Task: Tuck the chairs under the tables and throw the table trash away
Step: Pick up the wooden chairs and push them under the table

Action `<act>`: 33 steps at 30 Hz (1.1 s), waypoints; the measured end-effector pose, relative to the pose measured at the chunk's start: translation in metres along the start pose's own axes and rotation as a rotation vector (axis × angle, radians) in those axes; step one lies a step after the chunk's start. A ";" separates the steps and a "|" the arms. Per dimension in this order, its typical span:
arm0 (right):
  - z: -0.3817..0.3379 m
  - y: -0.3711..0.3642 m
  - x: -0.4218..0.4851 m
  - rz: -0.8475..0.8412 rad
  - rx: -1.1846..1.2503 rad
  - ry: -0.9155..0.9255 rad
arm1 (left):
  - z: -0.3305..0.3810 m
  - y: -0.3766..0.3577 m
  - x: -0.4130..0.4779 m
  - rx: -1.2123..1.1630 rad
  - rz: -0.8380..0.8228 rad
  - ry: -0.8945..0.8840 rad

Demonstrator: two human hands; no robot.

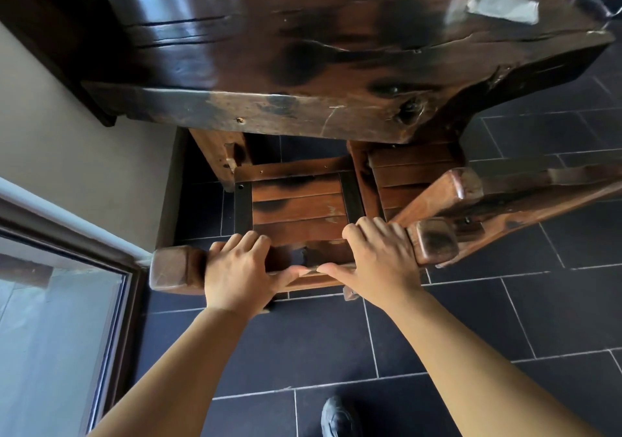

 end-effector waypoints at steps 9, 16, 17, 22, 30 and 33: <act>0.010 -0.008 0.032 0.011 -0.027 0.032 | -0.006 -0.009 0.031 0.026 -0.007 -0.003; 0.016 -0.013 0.055 0.037 -0.033 0.033 | -0.010 -0.012 0.054 0.029 0.004 0.014; 0.015 -0.014 0.057 0.035 -0.032 0.032 | -0.012 -0.014 0.056 0.026 0.001 0.018; 0.015 -0.015 0.063 0.056 -0.046 0.048 | -0.016 -0.018 0.061 0.030 0.002 0.007; 0.013 -0.017 0.070 0.064 -0.054 0.075 | -0.018 -0.022 0.069 0.052 -0.069 0.022; 0.014 -0.018 0.073 0.064 -0.052 0.070 | -0.019 -0.024 0.072 0.060 -0.074 0.020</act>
Point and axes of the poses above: each hand's wrist, its own x-axis towards the middle knuckle, its own y-axis out of the back of the hand, z = x × y, the point moved 8 cm from there along x, towards the middle knuckle, and after that the axes turned 3 degrees about x, right-handed, at the moved point
